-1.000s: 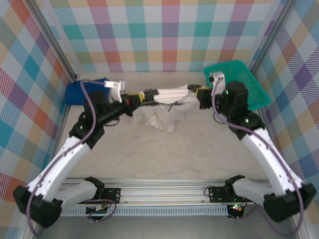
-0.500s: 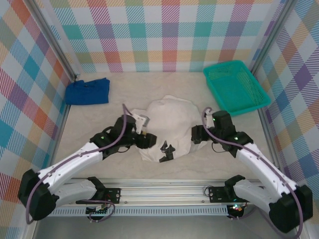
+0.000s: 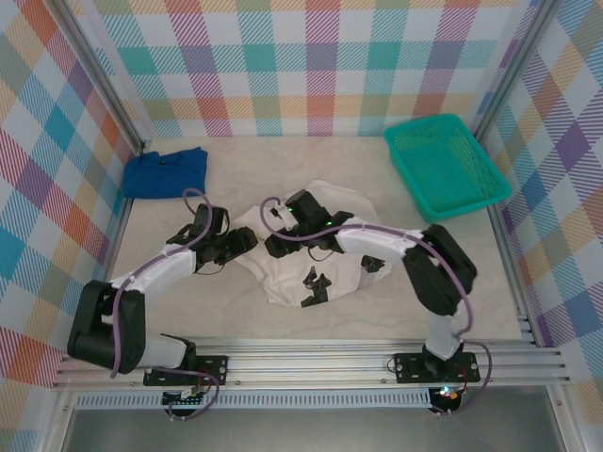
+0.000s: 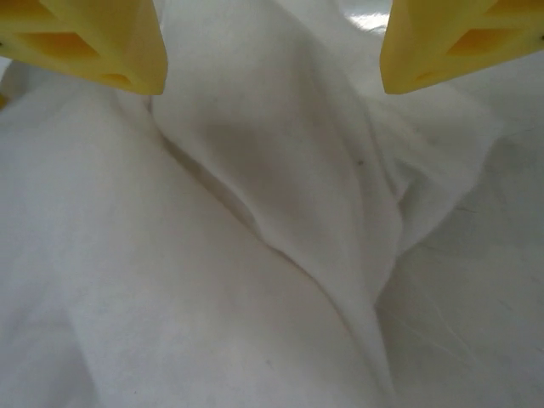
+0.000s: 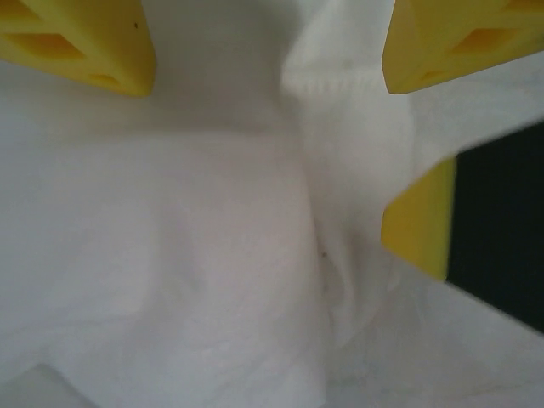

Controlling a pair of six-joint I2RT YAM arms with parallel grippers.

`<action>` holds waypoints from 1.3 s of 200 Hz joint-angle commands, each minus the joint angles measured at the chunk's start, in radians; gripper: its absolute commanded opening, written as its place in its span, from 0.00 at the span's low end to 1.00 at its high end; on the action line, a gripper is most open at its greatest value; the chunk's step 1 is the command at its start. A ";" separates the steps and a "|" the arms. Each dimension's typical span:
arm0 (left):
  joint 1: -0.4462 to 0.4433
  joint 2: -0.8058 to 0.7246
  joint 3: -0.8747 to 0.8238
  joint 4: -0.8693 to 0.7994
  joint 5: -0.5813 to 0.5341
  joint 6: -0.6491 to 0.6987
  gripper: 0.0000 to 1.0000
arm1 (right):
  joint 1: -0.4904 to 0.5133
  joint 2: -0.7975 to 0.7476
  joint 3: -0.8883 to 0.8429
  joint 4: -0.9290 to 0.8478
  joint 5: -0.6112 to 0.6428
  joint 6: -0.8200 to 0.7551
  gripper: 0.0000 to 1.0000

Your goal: Fold the inside-out t-shirt

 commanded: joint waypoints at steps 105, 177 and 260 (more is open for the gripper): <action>0.006 -0.193 -0.085 0.230 0.167 0.060 0.00 | -0.252 -0.558 -0.334 -0.144 -0.040 0.122 0.02; -0.042 -0.164 -0.066 0.195 0.303 0.144 0.00 | -0.322 -0.751 -0.542 -0.163 -0.059 0.122 0.08; -0.385 -0.172 0.043 0.050 -0.202 0.478 0.67 | -0.322 -0.598 -0.467 -0.023 -0.295 0.207 0.00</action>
